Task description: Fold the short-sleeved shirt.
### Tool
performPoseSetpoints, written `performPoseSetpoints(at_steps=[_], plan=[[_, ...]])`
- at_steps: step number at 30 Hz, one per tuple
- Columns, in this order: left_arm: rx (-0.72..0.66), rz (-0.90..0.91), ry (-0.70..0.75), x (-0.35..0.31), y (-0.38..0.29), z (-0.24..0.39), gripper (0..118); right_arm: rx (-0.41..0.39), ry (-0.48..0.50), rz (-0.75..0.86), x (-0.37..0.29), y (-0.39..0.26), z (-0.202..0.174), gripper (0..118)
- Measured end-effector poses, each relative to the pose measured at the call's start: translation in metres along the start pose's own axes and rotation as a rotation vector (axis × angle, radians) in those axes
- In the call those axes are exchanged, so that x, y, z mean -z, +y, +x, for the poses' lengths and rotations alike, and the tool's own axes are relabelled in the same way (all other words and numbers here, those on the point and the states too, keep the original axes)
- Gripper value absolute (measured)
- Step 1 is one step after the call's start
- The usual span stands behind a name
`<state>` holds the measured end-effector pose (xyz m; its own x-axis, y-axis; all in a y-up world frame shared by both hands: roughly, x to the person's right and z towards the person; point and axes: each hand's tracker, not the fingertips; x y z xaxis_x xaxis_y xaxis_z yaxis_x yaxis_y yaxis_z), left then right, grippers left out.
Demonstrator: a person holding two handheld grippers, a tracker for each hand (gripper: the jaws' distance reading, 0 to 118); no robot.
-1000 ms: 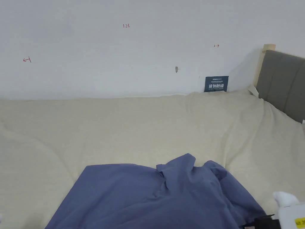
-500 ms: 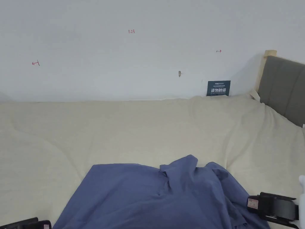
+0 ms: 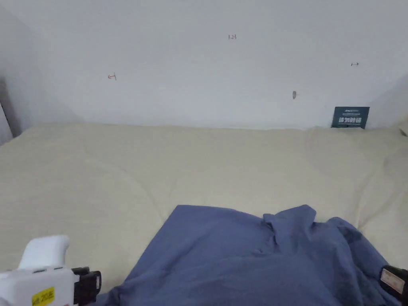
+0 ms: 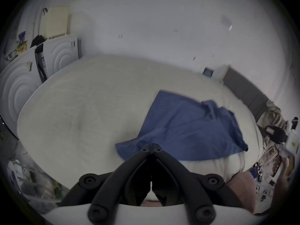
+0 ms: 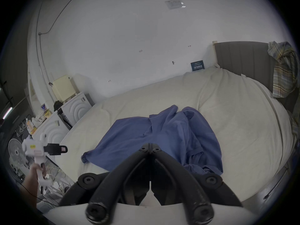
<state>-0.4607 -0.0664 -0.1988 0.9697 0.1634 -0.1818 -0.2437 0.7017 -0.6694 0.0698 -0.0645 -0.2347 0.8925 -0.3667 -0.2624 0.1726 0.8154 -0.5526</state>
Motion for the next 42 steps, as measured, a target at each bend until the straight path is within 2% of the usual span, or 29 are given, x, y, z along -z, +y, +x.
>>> performPoseSetpoints(at_steps=[4,5,6,7,8,9,15,17,18,19,20,21,22,25,27,30,32,33,34,35,37,40,42], plan=[[-0.062,-0.270,-0.056,0.048,0.021,-0.021,3,-0.003,0.028,-0.031,0.007,-0.001,-0.003,0],[-0.069,-0.304,-0.069,0.057,0.022,-0.025,19,-0.005,0.032,-0.042,0.009,-0.001,-0.002,0],[-0.080,-0.312,-0.060,0.065,0.023,-0.029,55,-0.007,0.032,-0.054,0.011,-0.002,-0.002,0],[-0.085,-0.334,-0.049,0.073,0.022,-0.033,99,-0.009,0.030,-0.063,0.014,-0.005,-0.003,0],[-0.094,-0.340,-0.047,0.088,0.018,-0.043,114,-0.006,0.035,-0.072,0.017,-0.007,-0.003,0],[-0.093,-0.341,-0.043,0.093,0.017,-0.046,117,-0.003,0.039,-0.080,0.019,-0.008,-0.002,0],[-0.131,-0.380,-0.042,0.134,0.001,-0.051,114,0.021,0.042,-0.162,0.040,-0.017,-0.001,0],[-0.106,-0.401,-0.079,0.139,-0.007,-0.045,69,0.029,0.040,-0.181,0.046,-0.019,0.000,0],[-0.040,-0.379,-0.010,0.133,-0.010,-0.037,54,0.031,0.041,-0.185,0.047,-0.019,0.001,0],[0.056,-0.329,0.045,0.125,-0.012,-0.030,23,0.030,0.040,-0.187,0.050,-0.020,0.000,0],[0.061,-0.297,-0.041,0.128,-0.012,-0.031,6,0.028,0.038,-0.187,0.051,-0.021,0.000,0],[0.005,-0.294,-0.143,0.126,-0.013,-0.030,6,0.024,0.037,-0.184,0.054,-0.020,0.001,0],[-0.027,-0.278,-0.161,0.121,-0.016,-0.026,6,0.018,0.036,-0.180,0.057,-0.018,0.001,0],[0.072,-0.257,-0.097,0.110,-0.021,-0.005,6,-0.017,0.028,-0.153,0.076,0.005,-0.002,0],[0.076,-0.251,-0.095,0.109,-0.025,0.001,6,-0.050,0.034,-0.137,0.102,0.038,0.002,0],[0.073,-0.234,-0.105,0.112,-0.024,0.000,6,-0.062,-0.088,-0.284,0.167,0.098,0.008,1],[0.054,-0.207,-0.115,0.112,-0.021,0.002,6,-0.005,-0.084,-0.390,0.216,0.133,0.013,19],[0.024,-0.208,-0.125,0.112,-0.020,0.000,6,0.019,-0.066,-0.440,0.238,0.146,0.019,19],[-0.016,-0.213,-0.144,0.113,-0.019,-0.001,6,0.041,-0.068,-0.509,0.266,0.158,0.025,67],[-0.037,-0.213,-0.160,0.113,-0.019,-0.002,6,0.064,-0.087,-0.612,0.299,0.167,0.040,92],[-0.032,-0.203,-0.171,0.116,-0.016,-0.008,6,0.093,-0.185,-0.601,0.333,0.174,0.049,95],[-0.017,-0.210,-0.167,0.117,-0.015,-0.004,6,0.089,-0.287,-0.684,0.375,0.171,0.053,95],[-0.019,-0.217,-0.169,0.119,-0.015,-0.004,6,0.057,-0.299,-0.700,0.399,0.163,0.056,95]])
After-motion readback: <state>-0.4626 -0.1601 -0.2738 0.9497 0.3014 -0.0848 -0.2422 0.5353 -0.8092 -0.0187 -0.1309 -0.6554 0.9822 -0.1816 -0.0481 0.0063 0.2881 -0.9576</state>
